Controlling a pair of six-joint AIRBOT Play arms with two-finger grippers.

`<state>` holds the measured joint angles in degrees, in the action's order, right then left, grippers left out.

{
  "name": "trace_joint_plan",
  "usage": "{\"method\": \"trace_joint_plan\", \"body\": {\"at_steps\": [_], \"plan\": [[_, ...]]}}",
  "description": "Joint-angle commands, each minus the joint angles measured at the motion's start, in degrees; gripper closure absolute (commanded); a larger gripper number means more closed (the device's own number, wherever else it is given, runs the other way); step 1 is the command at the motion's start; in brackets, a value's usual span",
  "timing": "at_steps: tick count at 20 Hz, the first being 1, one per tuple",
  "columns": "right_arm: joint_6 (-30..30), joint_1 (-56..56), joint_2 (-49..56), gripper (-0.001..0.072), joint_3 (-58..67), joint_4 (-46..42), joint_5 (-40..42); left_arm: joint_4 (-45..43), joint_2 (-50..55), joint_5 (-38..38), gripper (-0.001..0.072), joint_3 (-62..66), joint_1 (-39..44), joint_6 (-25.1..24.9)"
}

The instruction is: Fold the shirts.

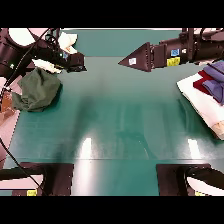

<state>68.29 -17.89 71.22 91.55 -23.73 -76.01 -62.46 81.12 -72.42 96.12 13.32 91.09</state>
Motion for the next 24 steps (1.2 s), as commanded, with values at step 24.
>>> {"method": "trace_joint_plan", "body": {"at_steps": [24], "plan": [[0.02, -0.02, -0.04, 0.0690, 0.07, 0.02, 2.60, 0.00, 0.00, 0.00, 0.0681, 0.07, -0.02, -0.02]]}}
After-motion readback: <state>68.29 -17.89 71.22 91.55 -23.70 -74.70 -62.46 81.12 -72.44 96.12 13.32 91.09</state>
